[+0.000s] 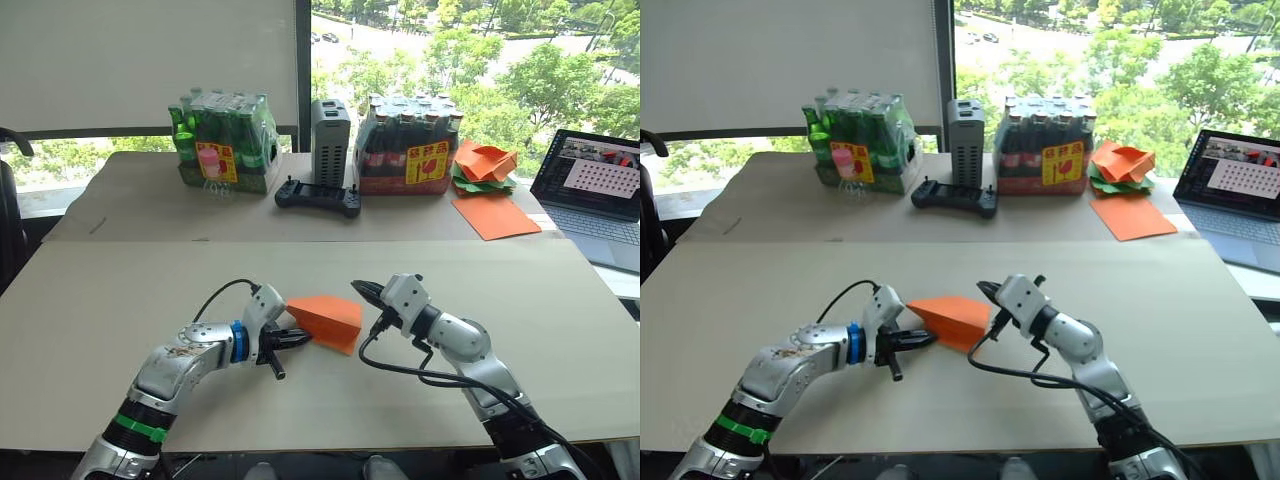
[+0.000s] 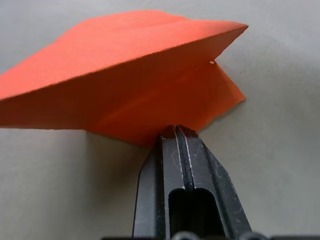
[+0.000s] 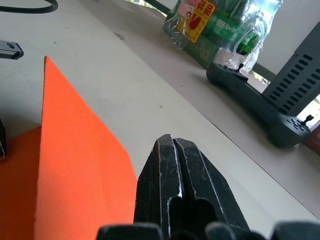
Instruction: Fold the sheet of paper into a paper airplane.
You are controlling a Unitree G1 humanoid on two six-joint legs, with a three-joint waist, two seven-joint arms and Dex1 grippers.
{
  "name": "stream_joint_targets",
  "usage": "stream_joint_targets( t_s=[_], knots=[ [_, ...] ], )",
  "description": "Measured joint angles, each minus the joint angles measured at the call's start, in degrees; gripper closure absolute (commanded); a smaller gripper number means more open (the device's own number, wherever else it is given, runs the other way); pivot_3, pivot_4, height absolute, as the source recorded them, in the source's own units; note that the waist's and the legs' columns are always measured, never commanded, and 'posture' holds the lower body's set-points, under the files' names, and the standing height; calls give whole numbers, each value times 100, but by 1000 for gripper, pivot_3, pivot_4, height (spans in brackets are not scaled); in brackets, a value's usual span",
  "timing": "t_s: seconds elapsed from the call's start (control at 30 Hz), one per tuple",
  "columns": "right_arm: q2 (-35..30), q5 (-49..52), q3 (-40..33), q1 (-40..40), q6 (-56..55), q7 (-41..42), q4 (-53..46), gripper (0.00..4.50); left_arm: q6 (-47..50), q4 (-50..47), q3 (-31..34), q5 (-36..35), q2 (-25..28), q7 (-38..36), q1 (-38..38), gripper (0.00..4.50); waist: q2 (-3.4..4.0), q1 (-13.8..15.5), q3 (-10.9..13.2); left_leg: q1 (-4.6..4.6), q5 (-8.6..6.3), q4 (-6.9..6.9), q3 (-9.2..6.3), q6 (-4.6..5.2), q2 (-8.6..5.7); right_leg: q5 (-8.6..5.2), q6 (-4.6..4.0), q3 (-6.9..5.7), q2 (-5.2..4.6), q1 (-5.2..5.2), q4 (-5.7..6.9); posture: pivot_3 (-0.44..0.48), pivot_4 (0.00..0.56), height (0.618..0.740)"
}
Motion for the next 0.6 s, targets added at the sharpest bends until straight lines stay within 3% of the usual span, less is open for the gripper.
stream_joint_targets(
  t_s=[0.6],
  knots=[
    [-15, -72, 187, 256, 510, 485, -96, 4440, -359, 145, -127, 360, -107, -21, -10, 4500, 3, 0, -2, 58, -2, -1, 0, 2, 0, -2, 4, 0, 0, 59, -6, 0, 150, 740]
  ],
)
